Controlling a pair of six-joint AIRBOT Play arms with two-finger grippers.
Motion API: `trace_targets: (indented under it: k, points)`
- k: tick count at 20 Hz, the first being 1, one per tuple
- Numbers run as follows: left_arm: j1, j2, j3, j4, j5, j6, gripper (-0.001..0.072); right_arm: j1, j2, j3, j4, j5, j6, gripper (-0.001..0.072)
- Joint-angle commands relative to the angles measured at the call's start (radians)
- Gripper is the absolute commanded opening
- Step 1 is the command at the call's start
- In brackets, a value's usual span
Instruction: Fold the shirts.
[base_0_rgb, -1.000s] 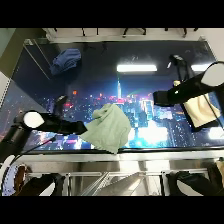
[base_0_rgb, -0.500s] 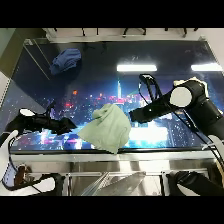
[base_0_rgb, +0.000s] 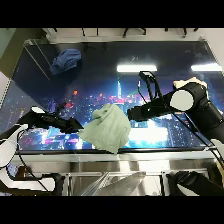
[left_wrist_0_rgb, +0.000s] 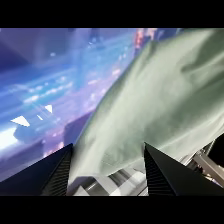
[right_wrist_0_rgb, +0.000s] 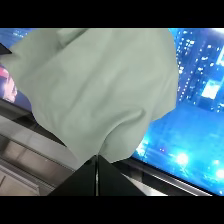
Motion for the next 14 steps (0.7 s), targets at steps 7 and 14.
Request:
trace_targets:
  k: [7,14]
  points:
    - [-0.112,0.046,0.001,0.046,-0.077,-0.006,0.0014,0.001,0.001,0.0,-0.05,-0.019,-0.034,0.0034]
    - [0.05,0.453,0.001,0.344,-0.192,-0.278,0.0014,-0.098,-0.143,0.0,-0.091,-0.023,-0.112,0.0031]
